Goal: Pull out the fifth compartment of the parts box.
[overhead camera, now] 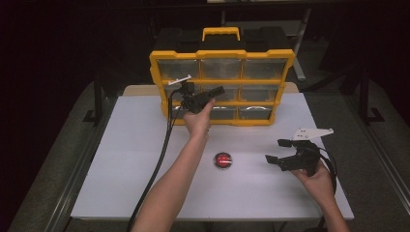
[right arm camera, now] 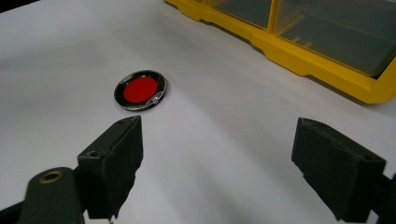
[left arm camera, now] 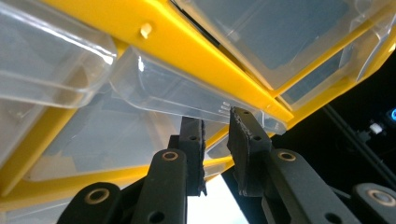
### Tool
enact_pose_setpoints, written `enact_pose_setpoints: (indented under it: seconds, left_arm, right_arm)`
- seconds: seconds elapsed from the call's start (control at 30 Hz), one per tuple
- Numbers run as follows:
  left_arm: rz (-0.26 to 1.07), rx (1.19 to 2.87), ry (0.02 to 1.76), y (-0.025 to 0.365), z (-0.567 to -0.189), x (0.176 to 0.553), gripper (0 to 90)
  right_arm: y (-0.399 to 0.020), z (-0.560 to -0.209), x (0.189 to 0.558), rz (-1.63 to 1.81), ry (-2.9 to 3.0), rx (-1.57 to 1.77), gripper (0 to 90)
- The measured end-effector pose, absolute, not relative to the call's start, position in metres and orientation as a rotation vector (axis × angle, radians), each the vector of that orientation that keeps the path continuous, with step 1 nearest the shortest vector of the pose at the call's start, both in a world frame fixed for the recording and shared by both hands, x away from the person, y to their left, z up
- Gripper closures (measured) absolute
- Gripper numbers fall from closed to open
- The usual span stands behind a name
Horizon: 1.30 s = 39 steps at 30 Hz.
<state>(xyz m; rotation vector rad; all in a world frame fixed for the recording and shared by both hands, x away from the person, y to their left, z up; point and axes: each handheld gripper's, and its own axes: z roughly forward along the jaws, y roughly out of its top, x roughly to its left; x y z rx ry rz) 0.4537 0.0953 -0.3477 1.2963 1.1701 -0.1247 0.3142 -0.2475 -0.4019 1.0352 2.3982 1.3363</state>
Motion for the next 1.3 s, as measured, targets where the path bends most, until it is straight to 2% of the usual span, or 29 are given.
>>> enact_pose_setpoints:
  seconds: [0.43, 1.3]
  left_arm:
    - [-0.142, 1.207, 1.206, 0.1, -0.351, 0.445, 80.2]
    - [-0.209, 1.194, 1.197, 0.107, -0.352, 0.433, 80.6]
  right_arm:
    - [-0.248, -0.403, 0.314, 1.335, 2.406, 1.041, 15.7]
    - [-0.248, -0.403, 0.313, 1.328, 2.404, 1.039, 15.6]
